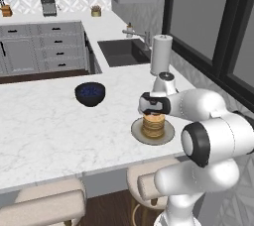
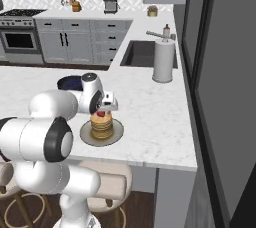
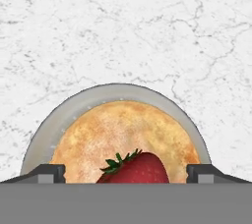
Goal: Take the strawberry from the fridge and place it on top of the pancake, located on the dining counter.
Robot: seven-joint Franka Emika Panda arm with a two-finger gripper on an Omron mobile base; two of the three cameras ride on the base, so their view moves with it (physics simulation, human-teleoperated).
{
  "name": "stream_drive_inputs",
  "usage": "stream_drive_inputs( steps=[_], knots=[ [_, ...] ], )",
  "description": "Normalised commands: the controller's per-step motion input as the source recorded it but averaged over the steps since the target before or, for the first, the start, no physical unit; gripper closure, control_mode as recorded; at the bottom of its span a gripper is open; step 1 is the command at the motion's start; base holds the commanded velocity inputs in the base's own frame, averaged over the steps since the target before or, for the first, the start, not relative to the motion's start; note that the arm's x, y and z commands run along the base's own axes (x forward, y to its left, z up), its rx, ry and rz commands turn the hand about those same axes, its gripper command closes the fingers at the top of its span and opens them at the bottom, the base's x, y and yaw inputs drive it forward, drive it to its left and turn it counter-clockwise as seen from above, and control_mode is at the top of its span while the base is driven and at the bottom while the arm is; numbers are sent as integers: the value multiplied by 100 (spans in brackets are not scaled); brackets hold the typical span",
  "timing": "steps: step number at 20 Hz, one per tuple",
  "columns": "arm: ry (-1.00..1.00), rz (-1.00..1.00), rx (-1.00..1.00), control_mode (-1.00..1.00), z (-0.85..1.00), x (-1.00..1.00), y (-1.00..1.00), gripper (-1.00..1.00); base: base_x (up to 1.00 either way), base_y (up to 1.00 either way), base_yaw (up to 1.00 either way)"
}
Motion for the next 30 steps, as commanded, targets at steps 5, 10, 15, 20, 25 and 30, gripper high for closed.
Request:
stream_drive_inputs(
  steps=[5, 10, 15, 20, 25, 30],
  knots=[
    [-5, 1, -6, -100, 60, -10, 4, -100, 0, 0, 0],
    [-5, 0, -9, -100, 86, -50, 0, -100, 0, 0, 0],
    [-2, 0, -7, -100, 54, -94, 11, -100, 0, 0, 0],
    [-6, 1, 0, -100, 32, -100, 62, -100, 0, 0, 0],
    [-2, 2, 0, -100, 18, -100, 89, -100, 0, 0, 0],
    [0, 0, -26, -100, 60, -76, 82, -100, 0, 0, 0]
  ],
)
